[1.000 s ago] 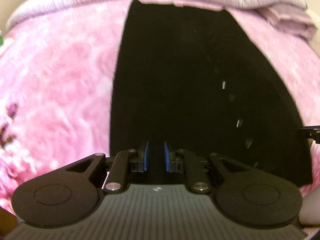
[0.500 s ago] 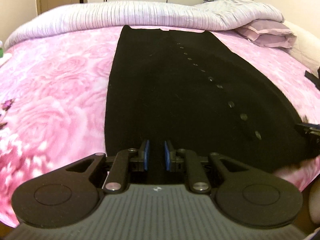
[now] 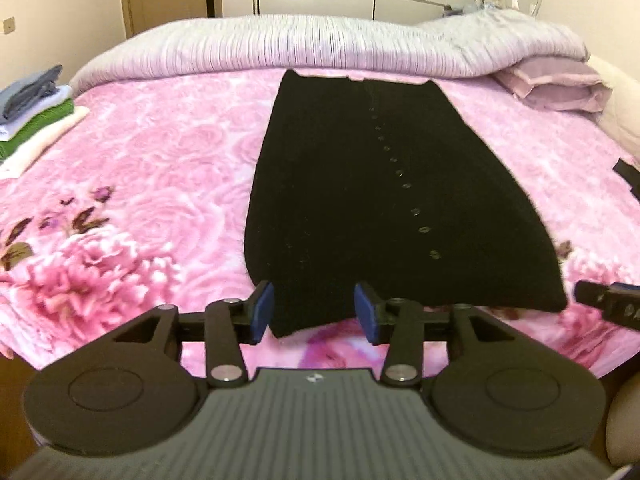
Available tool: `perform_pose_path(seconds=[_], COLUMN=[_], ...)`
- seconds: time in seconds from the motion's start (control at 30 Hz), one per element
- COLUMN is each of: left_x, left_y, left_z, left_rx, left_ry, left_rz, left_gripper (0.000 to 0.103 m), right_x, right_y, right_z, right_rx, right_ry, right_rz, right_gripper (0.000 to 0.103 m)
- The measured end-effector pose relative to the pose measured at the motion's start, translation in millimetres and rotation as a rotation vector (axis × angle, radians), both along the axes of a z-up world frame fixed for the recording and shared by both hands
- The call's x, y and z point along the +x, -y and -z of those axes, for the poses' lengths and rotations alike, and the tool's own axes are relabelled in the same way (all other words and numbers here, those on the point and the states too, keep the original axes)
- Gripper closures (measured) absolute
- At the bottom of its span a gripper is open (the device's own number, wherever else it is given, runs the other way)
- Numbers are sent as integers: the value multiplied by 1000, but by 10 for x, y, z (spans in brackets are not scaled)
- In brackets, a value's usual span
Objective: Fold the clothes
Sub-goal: 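Open both grippers and withdraw from the flattened black skirt, then move both grippers to the skirt's hem and close them on it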
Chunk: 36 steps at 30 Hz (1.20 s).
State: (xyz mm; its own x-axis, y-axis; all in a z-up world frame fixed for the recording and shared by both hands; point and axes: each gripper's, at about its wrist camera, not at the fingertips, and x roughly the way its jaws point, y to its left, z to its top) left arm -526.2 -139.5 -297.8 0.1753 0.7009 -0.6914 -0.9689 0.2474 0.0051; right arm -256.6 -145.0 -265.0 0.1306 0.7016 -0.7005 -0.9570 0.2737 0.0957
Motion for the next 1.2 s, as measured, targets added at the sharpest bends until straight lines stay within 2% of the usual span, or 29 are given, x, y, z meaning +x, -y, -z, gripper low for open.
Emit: perform_pose_path(seconds=[0.17, 0.47, 0.97, 1.2], left_x=[6, 77, 78, -199], left_y=[349, 564, 627, 549], left_z=[-121, -172, -137, -148], left_rx=[32, 65, 66, 60], left_ry=[9, 1, 1, 68], left_rz=[-7, 12, 19, 1], left_gripper=[58, 57, 55, 54], right_x=[-191, -199, -229, -200], right_y=[296, 553, 631, 643], right_z=[-130, -186, -167, -210], right_rx=[31, 68, 65, 89], right_ry=[7, -18, -7, 4], right_rz=[-27, 17, 20, 30], right_gripper=[44, 44, 43, 43])
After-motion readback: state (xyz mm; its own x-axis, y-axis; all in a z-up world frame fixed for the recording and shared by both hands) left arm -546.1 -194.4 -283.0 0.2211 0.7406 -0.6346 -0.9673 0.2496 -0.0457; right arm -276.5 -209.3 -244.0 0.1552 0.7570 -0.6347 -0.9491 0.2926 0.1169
